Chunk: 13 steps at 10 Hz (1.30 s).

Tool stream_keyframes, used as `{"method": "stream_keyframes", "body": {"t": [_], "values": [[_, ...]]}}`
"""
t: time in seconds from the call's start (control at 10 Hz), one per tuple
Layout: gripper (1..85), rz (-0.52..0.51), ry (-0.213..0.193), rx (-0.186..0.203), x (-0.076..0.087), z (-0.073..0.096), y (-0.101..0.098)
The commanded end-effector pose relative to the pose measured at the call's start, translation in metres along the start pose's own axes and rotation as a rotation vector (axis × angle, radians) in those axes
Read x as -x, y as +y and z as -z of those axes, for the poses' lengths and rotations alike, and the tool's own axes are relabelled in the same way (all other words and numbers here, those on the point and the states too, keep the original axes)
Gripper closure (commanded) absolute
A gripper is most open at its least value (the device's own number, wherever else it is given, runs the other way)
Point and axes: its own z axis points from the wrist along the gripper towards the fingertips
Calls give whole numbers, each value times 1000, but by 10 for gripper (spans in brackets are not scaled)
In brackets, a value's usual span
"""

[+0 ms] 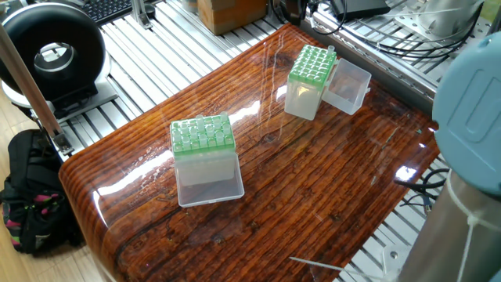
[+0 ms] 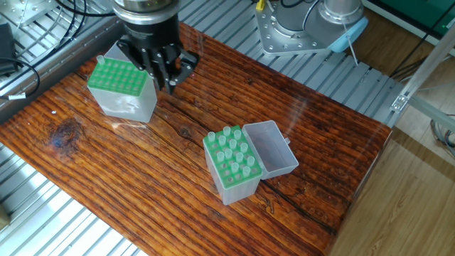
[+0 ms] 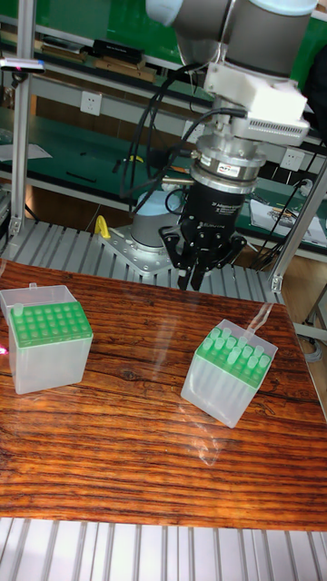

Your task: Transfer all large pipette tips from one holder to another

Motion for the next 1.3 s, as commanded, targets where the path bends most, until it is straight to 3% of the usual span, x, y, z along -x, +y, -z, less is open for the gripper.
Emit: {"method": "stream_keyframes", "body": {"t": [0.0,0.2,0.5,0.7,1.0,1.2], "values": [[600,-34,-10,4,4,-3,8],[590,-103,-30,32,26,-3,41],[593,-156,-53,10,51,-7,84],[593,-143,-71,19,56,-7,85],[590,-81,-82,-2,55,-12,97],[600,-78,-74,-22,53,-17,88]]}}
